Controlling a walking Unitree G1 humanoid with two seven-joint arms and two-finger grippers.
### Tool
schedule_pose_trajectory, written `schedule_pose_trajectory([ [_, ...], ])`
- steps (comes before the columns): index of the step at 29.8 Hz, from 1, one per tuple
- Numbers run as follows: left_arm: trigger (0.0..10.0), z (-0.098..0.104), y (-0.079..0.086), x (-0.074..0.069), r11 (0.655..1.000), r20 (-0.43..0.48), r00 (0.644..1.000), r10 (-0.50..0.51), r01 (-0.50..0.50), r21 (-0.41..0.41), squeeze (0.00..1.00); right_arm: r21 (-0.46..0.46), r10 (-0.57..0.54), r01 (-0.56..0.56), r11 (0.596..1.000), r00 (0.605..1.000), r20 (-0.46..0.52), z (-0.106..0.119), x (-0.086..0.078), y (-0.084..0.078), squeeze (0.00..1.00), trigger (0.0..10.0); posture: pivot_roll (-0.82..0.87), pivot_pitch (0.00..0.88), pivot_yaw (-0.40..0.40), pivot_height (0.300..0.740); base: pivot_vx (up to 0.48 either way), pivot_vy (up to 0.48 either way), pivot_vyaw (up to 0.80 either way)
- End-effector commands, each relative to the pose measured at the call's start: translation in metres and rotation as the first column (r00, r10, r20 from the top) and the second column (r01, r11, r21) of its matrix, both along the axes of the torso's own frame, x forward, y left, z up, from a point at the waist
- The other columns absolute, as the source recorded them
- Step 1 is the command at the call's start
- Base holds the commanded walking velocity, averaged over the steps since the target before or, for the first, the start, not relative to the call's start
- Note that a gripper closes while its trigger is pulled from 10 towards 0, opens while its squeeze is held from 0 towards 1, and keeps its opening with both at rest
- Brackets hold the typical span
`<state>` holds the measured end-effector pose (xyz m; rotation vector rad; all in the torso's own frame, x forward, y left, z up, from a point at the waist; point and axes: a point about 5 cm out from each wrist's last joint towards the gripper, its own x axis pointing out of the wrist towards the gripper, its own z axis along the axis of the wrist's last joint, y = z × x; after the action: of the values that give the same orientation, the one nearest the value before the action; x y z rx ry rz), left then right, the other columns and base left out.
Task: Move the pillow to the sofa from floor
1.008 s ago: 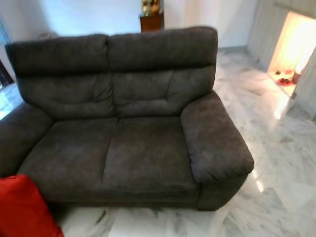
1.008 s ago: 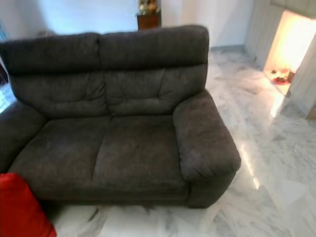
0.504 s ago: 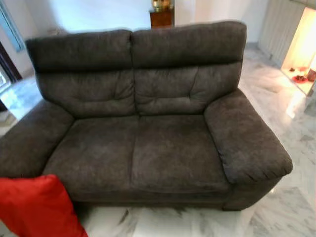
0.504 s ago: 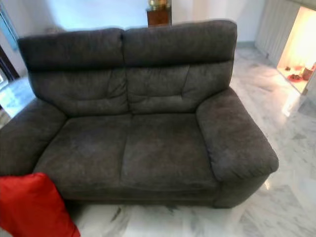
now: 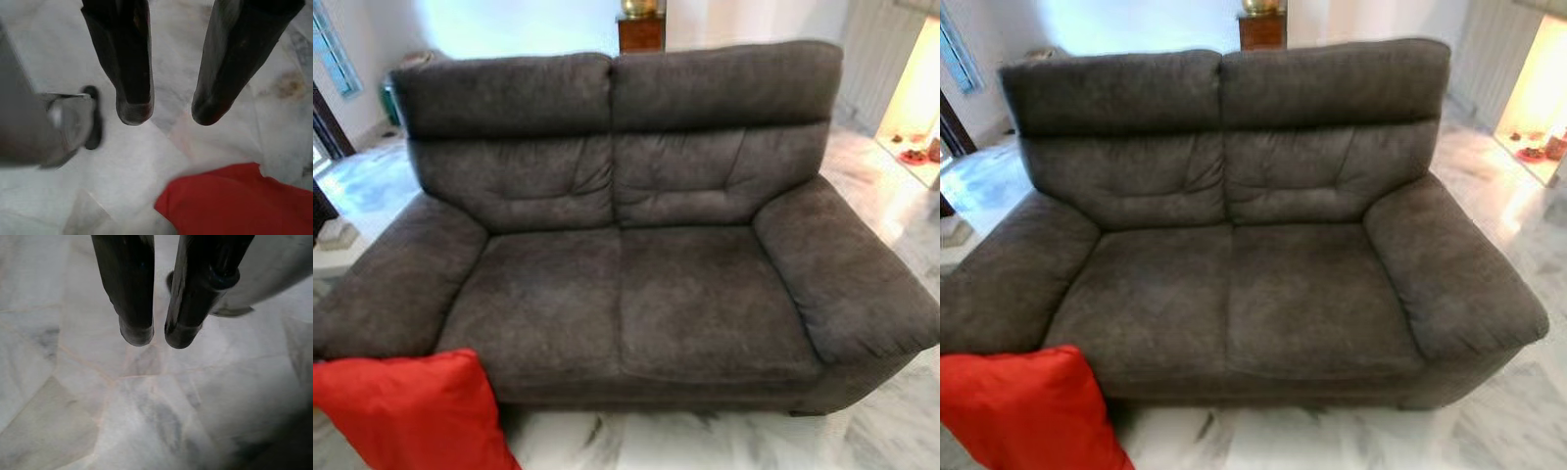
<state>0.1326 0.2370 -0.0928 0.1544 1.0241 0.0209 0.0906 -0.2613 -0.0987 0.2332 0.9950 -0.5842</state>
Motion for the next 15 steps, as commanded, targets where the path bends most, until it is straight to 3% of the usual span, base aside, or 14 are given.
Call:
schedule_pose_trajectory([
  [1, 10.0, -0.0005, 0.0080, -0.0066, 1.000, -0.026, 1.000, 0.013, -0.012, 0.018, 0.00, 0.007, 0.017, -0.017, 1.000, 1.000, 0.017, -0.0002, 0.0064, 0.0064, 0.00, 10.0, 0.02, 0.042, 0.059, 0.740, 0.000, 0.480, 0.00],
  [6, 10.0, -0.0012, 0.0069, -0.0077, 1.000, -0.031, 0.999, 0.010, -0.010, 0.018, 0.00, 0.006, 0.030, -0.030, 1.000, 0.999, 0.015, -0.0002, 0.0064, 0.0065, 0.00, 10.0, 0.02, 0.044, 0.059, 0.740, 0.000, 0.450, 0.00],
  [15, 10.0, -0.0007, 0.0091, -0.0084, 1.000, -0.029, 1.000, 0.003, -0.003, 0.026, 0.00, 0.019, 0.023, -0.024, 1.000, 0.999, 0.023, -0.0011, 0.0055, 0.0095, 0.00, 10.0, 0.03, 0.040, 0.061, 0.740, 0.000, 0.000, 0.00],
])
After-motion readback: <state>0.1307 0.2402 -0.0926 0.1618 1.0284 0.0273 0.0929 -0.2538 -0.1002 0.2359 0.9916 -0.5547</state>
